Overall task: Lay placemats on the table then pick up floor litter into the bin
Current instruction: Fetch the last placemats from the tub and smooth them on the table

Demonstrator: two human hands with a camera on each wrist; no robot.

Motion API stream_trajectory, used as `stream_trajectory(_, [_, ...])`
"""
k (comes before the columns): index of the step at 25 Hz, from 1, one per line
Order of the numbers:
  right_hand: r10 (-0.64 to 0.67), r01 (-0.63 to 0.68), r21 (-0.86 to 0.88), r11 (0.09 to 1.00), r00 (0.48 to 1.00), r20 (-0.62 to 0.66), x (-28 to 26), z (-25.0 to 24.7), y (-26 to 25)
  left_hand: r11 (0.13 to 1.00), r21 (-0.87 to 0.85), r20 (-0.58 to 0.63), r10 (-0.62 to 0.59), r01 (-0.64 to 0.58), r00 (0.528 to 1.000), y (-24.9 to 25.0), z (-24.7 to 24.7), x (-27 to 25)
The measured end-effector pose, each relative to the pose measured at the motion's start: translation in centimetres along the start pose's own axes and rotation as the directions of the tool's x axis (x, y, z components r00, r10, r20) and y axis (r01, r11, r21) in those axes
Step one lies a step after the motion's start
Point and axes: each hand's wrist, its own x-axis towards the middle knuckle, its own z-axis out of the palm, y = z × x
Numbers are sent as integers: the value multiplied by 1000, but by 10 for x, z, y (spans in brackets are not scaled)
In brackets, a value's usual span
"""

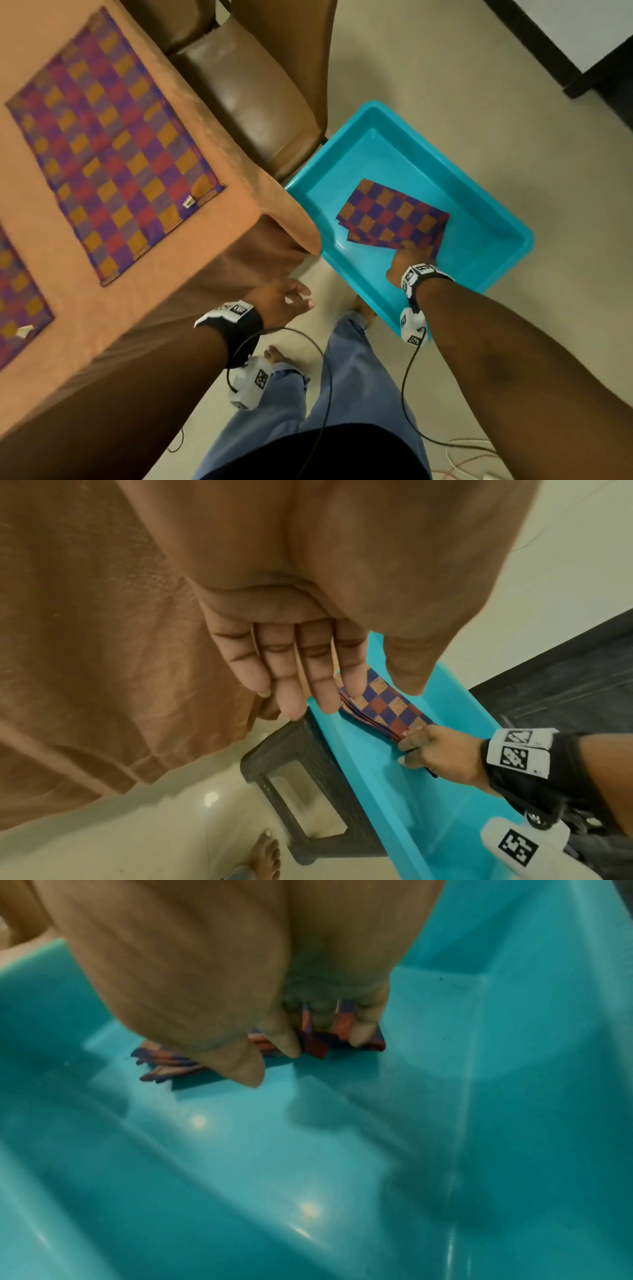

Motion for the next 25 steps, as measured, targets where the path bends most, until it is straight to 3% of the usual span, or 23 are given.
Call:
stream_trajectory(3, [-69,131,188,973,949,-306,-29,-59,-3,997,-4,-39,78,-78,996,32,-30,1])
stream_trajectory(5, [-160,293,300,908,904,-397,-55,-99,-11,986,-37,-106,160,-165,981,52,-56,-3])
stream_trajectory(8, [-441,548,297,782,824,-356,-98,-178,-48,953,-26,-263,283,-301,922,78,-106,-20])
stream_trajectory(11, [-684,718,226,659,696,-216,-144,-261,-113,882,102,-395,461,-461,795,89,-168,-46])
stream_trajectory(14, [-798,800,261,540,586,-144,-187,-319,-185,805,200,-472,579,-558,665,74,-232,-80])
stream_trajectory(18, [-869,879,119,462,475,-137,-217,-345,-285,761,415,-531,648,-499,546,10,-302,-115])
stream_trajectory(19, [-863,879,78,471,477,-164,-219,-343,-310,772,435,-537,635,-463,556,-12,-317,-123])
stream_trajectory(22, [-812,851,83,519,521,-263,-215,-333,-379,870,350,-548,491,-347,677,-77,-358,-142])
stream_trajectory(25, [-773,815,55,577,567,-285,-202,-321,-443,897,282,-603,442,-341,664,-143,-397,-158])
